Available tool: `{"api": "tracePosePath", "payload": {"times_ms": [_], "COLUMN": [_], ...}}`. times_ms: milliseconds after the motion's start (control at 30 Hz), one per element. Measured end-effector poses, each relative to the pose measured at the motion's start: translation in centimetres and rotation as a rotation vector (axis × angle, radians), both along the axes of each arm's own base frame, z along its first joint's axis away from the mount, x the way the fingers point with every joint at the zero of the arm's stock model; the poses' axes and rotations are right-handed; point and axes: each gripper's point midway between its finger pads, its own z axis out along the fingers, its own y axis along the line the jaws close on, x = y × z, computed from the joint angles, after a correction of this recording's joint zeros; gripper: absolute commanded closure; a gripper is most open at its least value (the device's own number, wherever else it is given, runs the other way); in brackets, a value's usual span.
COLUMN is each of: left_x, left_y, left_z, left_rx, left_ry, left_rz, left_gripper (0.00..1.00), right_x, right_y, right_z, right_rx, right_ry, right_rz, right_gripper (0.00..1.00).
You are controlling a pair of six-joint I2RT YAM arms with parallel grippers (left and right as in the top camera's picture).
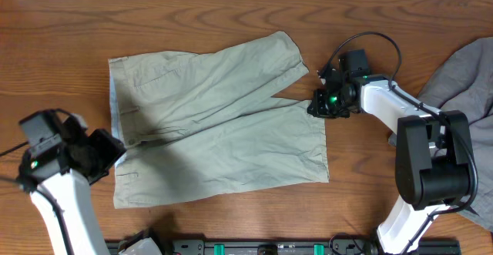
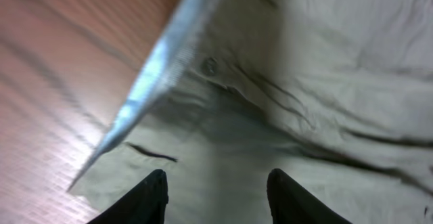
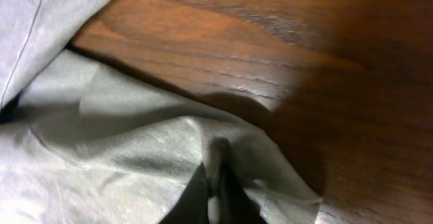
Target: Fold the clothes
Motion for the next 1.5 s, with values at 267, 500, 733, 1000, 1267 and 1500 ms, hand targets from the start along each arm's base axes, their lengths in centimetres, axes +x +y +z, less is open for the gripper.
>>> {"api": "tracePosePath", "payload": {"times_ms": [267, 500, 733, 1000, 1267, 1500], "left_x": [2.8, 3.7, 5.0, 9.6, 11.8, 12.3], "left_y": [-2.5, -4.1, -3.9, -4.3, -6.1, -6.4], "left_z": [-4.9, -8.1, -8.0, -6.4, -7.6, -11.0], "left_rx": [-0.08, -0.12, -0.101, -0.067, -0.052, -0.077], "left_ry": [0.112, 0.185, 0.132, -0.082, -0.134, -0.09], "left_rz": [-0.142, -0.212, -0.219, -0.304, -0.41, -0.434], "left_gripper": [0.59, 0.59, 0.58, 0.49, 0.49, 0.49], "right_x": [0.2, -1.9, -2.2, 6.1, 9.2, 10.6], "right_y": [-1.5, -8.3, -9.6, -9.7, -9.4, -7.8], "right_z": [2.1, 4.9, 4.4, 8.2, 9.0, 5.3], "right_rx": [0.004, -0.113, -0.157, -0.054, -0.008, 0.015], "right_ry": [-0.018, 0.044, 0.044, -0.33, -0.443, -0.425], "right_rz": [-0.044, -0.209, -0.201, -0.224, -0.252, -0.238], "right_gripper": [0.99, 0.98, 0.58, 0.59, 0.66, 0.6]}}
